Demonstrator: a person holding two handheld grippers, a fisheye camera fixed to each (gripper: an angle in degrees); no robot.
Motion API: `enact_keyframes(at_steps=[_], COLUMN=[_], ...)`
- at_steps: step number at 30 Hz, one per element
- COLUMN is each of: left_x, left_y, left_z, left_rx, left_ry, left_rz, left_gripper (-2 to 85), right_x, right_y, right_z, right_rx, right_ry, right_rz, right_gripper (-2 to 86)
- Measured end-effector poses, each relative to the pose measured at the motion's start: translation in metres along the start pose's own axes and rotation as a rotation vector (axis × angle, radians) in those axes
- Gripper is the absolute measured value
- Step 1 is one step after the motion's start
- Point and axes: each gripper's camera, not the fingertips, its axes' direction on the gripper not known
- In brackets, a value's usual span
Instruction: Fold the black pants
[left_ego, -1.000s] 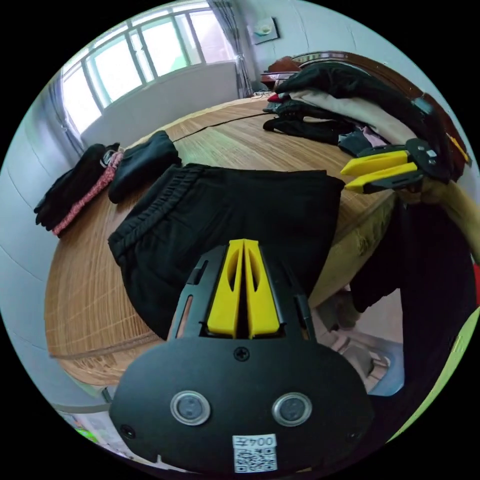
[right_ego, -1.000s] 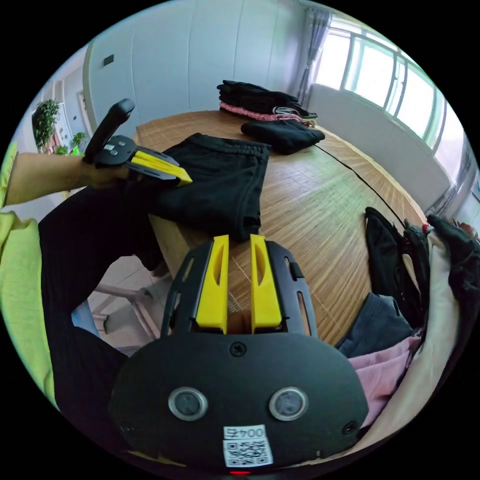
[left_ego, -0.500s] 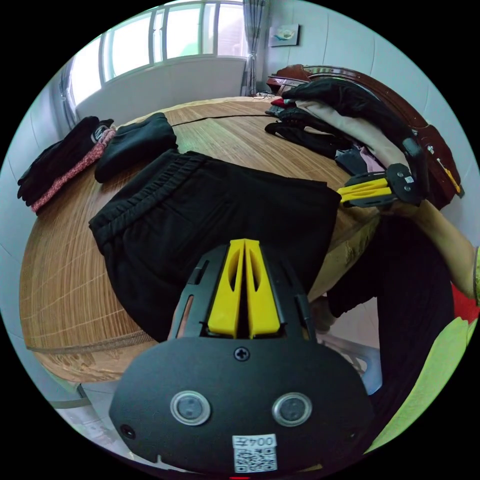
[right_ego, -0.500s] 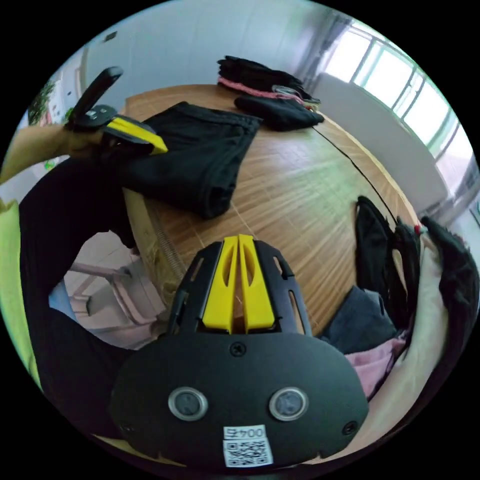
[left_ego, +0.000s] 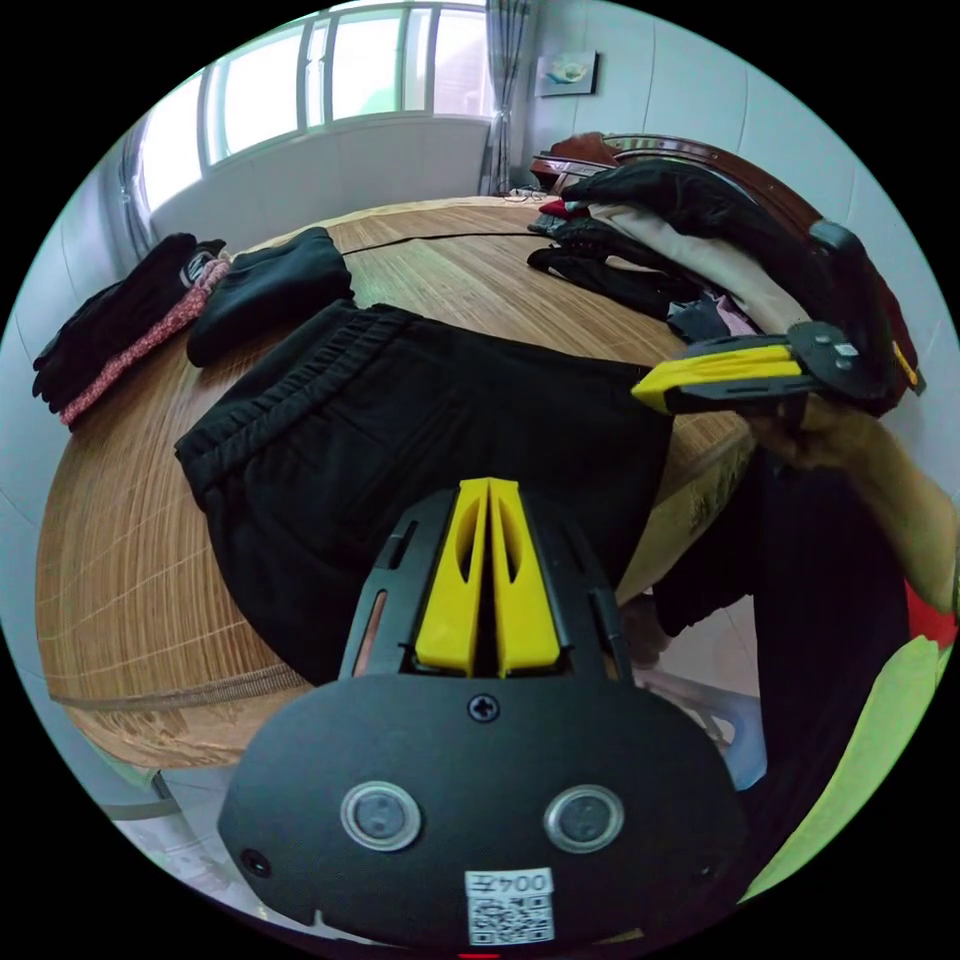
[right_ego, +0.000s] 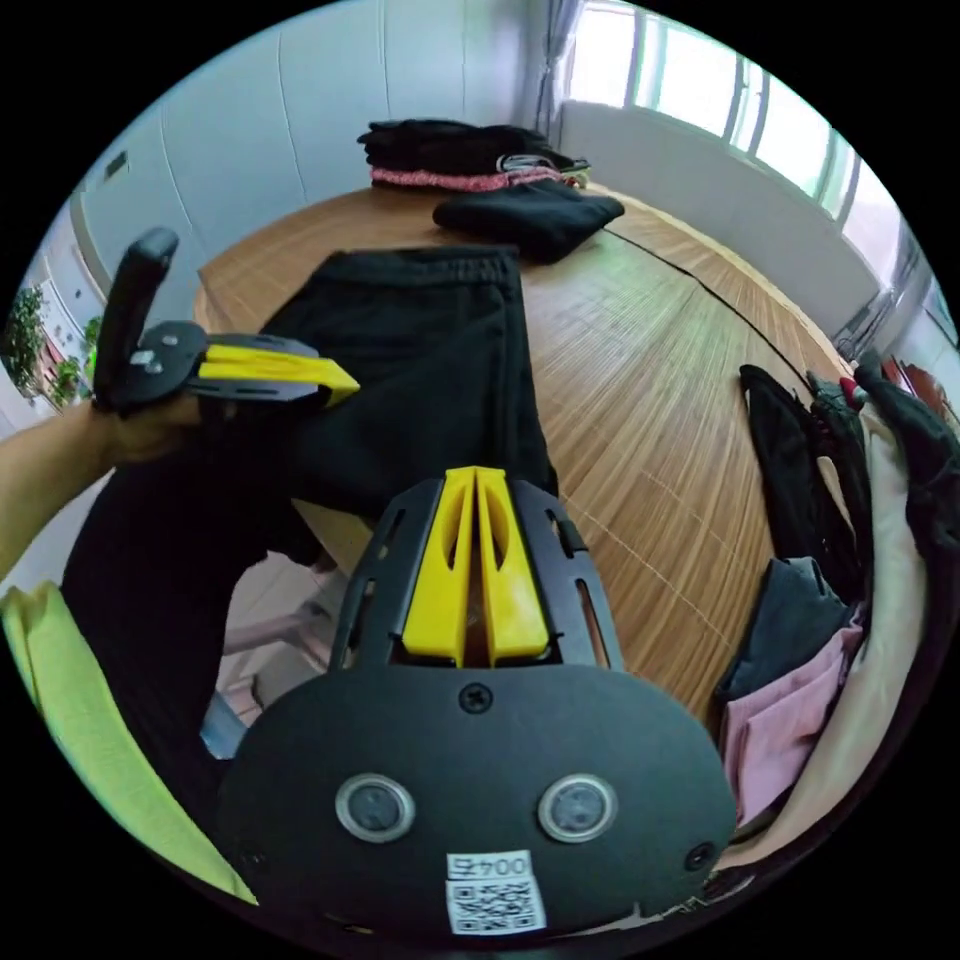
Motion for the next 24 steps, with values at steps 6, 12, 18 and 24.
enact_keyframes(at_steps=[6,12,18,24], left_x=[-0.002,-0.018,-0.062,-0.168], left_y=[0.014,0.032,0.051,0.141], left_z=[0.005,0.011,-0.002,-0.098], left_rx=[0.008,0.012,0.029,0.25], left_ry=[-0.009,0.02,0.163,0.168], left_rz=[-0.002,-0.014,-0.083,-0.438], left_gripper=[0.3,0.1,0.1,0.1], right_x=[0.014,0.025,0.016,0.026], right_y=[-0.002,0.007,0.03,0.058], right_z=[0.019,-0.026,-0.027,-0.003], right_rx=[-0.029,0.095,0.104,0.128], right_ry=[-0.079,-0.03,-0.124,-0.594], right_rz=[0.127,0.242,0.351,0.506], right_gripper=[-0.7,-0.1,5.3,7.8])
